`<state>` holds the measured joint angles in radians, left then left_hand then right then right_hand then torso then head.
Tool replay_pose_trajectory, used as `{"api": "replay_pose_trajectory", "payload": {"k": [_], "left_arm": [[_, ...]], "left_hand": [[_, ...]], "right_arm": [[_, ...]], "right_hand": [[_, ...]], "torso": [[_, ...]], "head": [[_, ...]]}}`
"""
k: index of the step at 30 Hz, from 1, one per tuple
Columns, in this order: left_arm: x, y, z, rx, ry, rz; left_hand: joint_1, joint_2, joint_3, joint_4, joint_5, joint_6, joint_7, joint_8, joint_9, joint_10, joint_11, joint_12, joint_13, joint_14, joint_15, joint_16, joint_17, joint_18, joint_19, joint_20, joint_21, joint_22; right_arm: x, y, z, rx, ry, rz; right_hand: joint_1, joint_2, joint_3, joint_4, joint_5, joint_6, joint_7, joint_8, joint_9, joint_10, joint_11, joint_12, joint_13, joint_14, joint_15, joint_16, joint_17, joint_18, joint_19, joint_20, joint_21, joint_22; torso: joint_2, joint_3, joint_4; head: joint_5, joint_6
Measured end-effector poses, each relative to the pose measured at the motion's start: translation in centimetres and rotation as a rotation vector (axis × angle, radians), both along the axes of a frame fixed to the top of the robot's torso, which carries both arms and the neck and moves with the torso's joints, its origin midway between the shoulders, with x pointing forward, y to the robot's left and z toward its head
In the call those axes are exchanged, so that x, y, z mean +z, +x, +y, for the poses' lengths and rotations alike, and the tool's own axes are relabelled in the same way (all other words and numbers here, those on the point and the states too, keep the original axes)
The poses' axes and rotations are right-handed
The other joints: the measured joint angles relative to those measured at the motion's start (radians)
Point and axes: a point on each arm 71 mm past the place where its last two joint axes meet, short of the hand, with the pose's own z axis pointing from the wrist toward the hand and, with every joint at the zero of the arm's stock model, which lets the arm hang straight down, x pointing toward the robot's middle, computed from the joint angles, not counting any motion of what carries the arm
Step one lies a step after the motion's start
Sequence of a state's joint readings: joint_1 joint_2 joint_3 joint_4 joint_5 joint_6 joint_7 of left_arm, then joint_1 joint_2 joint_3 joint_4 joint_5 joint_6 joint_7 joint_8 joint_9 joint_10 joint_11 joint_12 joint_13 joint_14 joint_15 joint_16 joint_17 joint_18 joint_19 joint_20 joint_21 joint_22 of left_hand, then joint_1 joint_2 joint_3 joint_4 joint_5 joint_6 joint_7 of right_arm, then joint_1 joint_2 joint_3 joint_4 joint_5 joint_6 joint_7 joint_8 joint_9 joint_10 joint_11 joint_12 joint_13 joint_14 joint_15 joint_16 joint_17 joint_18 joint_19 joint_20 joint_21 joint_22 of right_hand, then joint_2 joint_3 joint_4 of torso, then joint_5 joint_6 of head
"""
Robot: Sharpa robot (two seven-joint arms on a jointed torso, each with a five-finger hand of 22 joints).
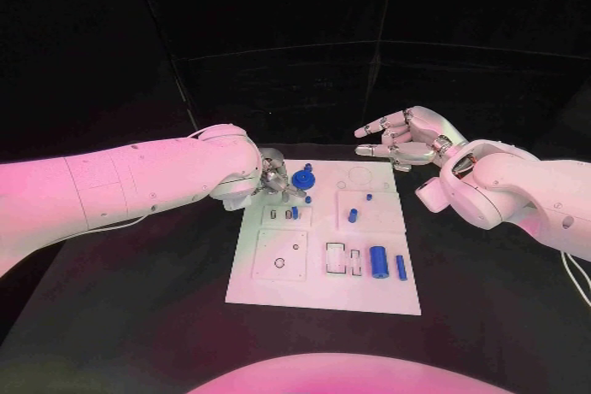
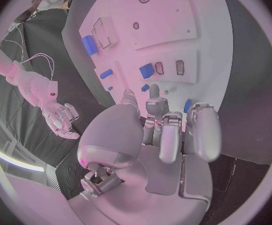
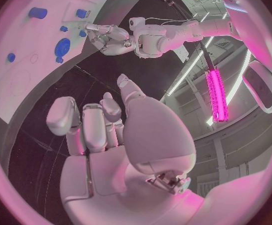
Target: Assemble the parts on the task board
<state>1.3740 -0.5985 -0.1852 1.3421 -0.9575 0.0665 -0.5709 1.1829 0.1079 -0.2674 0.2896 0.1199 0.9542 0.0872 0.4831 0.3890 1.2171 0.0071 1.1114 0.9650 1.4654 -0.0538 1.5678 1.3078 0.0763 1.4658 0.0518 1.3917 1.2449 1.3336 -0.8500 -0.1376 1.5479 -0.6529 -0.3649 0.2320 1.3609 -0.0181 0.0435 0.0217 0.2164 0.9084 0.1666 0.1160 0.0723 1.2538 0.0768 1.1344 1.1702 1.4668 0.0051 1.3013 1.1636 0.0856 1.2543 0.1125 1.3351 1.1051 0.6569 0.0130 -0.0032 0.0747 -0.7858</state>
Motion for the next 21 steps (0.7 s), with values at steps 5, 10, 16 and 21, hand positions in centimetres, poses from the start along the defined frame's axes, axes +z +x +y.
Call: {"api": "replay_pose_trajectory", "payload": {"k": [5, 10, 16, 21], "left_arm": [[-0.2, 0.2, -0.3, -0.003, 0.032, 0.009], [-0.5, 0.2, -0.6, -0.013, 0.058, 0.024], [-0.9, 0.1, -0.8, -0.027, 0.084, 0.041], [-1.2, 0.1, -0.8, -0.032, 0.098, 0.052]], "left_hand": [[-0.006, 0.004, -0.005, 0.000, 0.000, -0.004, -0.004, 0.007, 0.008, 0.000, 0.000, 0.000, 0.001, 0.000, 0.000, 0.000, 0.000, 0.000, 0.000, 0.000, 0.000, 0.003], [-0.008, 0.001, -0.005, 0.000, 0.000, -0.004, -0.003, 0.008, 0.009, 0.000, 0.000, 0.000, 0.001, 0.000, 0.000, 0.000, 0.000, 0.000, 0.000, 0.000, 0.005, 0.007], [-0.008, 0.001, -0.005, 0.000, 0.000, -0.004, -0.003, 0.008, 0.010, 0.000, 0.000, 0.000, 0.002, 0.000, 0.000, 0.000, 0.000, 0.000, 0.000, 0.000, 0.005, 0.011], [-0.008, 0.001, -0.005, 0.000, 0.000, -0.003, -0.003, 0.008, 0.013, 0.000, 0.000, 0.000, 0.003, 0.000, 0.000, 0.000, 0.000, 0.000, 0.000, 0.000, 0.005, 0.011]], "right_arm": [[0.0, 0.1, 0.0, -0.003, -0.001, 0.000], [-0.1, 0.3, 0.0, -0.006, -0.002, 0.001], [-0.1, 0.3, 0.0, -0.004, -0.003, 0.002], [-0.1, 0.4, 0.1, -0.004, -0.003, 0.003]], "right_hand": [[0.000, 0.000, -0.003, -0.003, 0.000, 0.000, 0.000, 0.000, 0.000, 0.000, 0.000, 0.000, 0.000, 0.000, 0.000, 0.000, 0.000, 0.000, 0.000, 0.000, -0.002, -0.001], [0.000, 0.000, -0.003, -0.003, 0.000, 0.000, 0.000, 0.000, 0.000, 0.000, 0.000, 0.000, 0.000, 0.000, 0.000, 0.000, 0.000, 0.000, 0.000, 0.000, -0.004, -0.002], [0.000, 0.000, -0.003, -0.003, 0.000, 0.000, 0.000, 0.000, 0.000, 0.000, 0.000, 0.000, 0.000, 0.000, 0.000, 0.000, 0.000, 0.000, 0.000, 0.000, -0.004, -0.002], [0.000, 0.000, -0.003, -0.003, 0.004, 0.000, 0.000, 0.000, 0.000, 0.000, 0.000, 0.000, 0.001, 0.000, 0.000, 0.000, 0.001, 0.000, 0.000, 0.000, -0.004, -0.002]], "torso": [[0.000, -0.0005, -0.0001], [0.001, -0.0007, -0.0002], [0.001, -0.0009, -0.0002], [0.001, -0.0009, 0.0001]], "head": [[-0.001, -0.005], [-0.002, -0.009], [-0.002, -0.014], [-0.003, -0.017]]}}
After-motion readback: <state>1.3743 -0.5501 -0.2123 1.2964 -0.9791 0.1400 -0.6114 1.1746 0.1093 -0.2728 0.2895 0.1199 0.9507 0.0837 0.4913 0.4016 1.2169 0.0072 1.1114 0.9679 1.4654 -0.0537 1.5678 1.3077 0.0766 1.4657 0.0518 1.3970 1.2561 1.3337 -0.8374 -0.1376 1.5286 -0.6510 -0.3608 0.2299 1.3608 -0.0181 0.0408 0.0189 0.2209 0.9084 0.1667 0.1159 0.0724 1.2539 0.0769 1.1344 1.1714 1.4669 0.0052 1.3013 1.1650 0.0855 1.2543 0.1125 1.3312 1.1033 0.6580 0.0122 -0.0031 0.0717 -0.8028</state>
